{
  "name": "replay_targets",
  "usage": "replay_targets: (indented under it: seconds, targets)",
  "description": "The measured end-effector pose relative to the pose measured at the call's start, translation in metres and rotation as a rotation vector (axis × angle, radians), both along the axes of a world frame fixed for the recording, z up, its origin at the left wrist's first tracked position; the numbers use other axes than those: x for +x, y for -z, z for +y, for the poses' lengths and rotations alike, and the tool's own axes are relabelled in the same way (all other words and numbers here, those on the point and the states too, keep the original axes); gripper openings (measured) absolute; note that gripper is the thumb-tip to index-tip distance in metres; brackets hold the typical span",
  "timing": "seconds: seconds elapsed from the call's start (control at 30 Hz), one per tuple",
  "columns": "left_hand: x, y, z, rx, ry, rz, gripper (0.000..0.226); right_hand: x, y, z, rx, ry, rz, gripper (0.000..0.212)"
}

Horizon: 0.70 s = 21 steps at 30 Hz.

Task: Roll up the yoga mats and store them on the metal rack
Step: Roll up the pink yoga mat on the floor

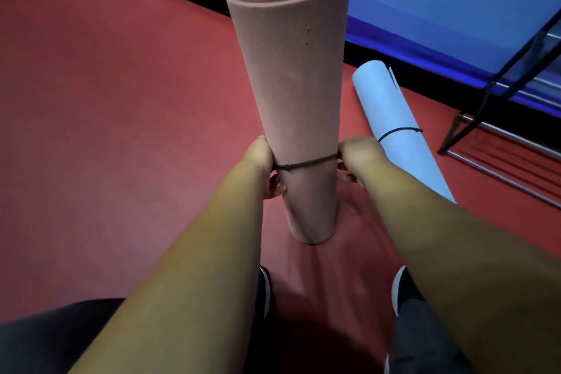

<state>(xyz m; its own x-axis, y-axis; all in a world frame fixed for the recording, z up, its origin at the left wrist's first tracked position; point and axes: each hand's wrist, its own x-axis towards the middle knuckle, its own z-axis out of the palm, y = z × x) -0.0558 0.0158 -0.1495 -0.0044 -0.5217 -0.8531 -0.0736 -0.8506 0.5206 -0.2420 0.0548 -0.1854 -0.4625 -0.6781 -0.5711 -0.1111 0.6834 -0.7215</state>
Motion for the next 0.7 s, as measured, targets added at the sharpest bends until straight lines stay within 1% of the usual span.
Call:
replay_targets:
  seconds: [0.03, 0.1, 0.13, 0.17, 0.2, 0.27, 0.37, 0.43, 0.53, 0.57, 0.6, 0.63, 0.7]
  targets:
    - [-0.001, 0.006, 0.000, 0.002, -0.005, -0.002, 0.014, 0.001, 0.005, 0.001, 0.035, -0.050, 0.055, 0.025]
    - [-0.005, 0.010, 0.000, -0.028, -0.004, 0.003, 0.011, 0.000, 0.005, 0.003, 0.029, -0.057, 0.092, 0.019]
    - [-0.008, 0.010, -0.001, -0.057, -0.003, 0.000, 0.012, 0.000, 0.007, 0.003, 0.011, -0.115, 0.160, 0.015]
    - [-0.010, 0.008, -0.001, -0.094, -0.003, -0.001, 0.013, 0.002, 0.008, 0.004, -0.004, -0.093, 0.135, 0.018]
    - [-0.012, 0.006, -0.003, -0.129, -0.002, -0.010, 0.014, 0.002, 0.009, 0.004, -0.038, -0.019, 0.065, 0.023]
    - [-0.012, 0.004, -0.006, -0.200, 0.019, -0.049, 0.011, 0.001, 0.012, 0.006, -0.092, 0.120, -0.060, 0.027]
    - [-0.009, 0.006, -0.004, -0.303, 0.079, -0.103, 0.013, -0.001, 0.010, 0.017, -0.076, 0.105, -0.110, 0.029]
    - [-0.006, 0.007, 0.003, -0.318, 0.067, -0.065, 0.013, 0.000, 0.001, 0.027, -0.068, 0.119, -0.183, 0.032]
    - [-0.005, 0.004, 0.016, -0.313, 0.010, 0.048, 0.019, 0.005, -0.013, 0.038, -0.067, 0.170, -0.302, 0.031]
    - [-0.005, 0.001, 0.021, -0.315, 0.008, 0.083, 0.018, 0.008, -0.017, 0.041, -0.071, 0.191, -0.327, 0.032]
    - [-0.005, -0.006, 0.027, -0.316, 0.015, 0.111, 0.014, 0.010, -0.020, 0.044, -0.076, 0.210, -0.339, 0.034]
    - [-0.005, -0.012, 0.032, -0.322, 0.026, 0.140, 0.016, 0.011, -0.022, 0.045, -0.085, 0.222, -0.328, 0.038]
    - [-0.005, -0.020, 0.040, -0.337, 0.056, 0.174, 0.025, 0.014, -0.024, 0.051, -0.109, 0.200, -0.292, 0.046]
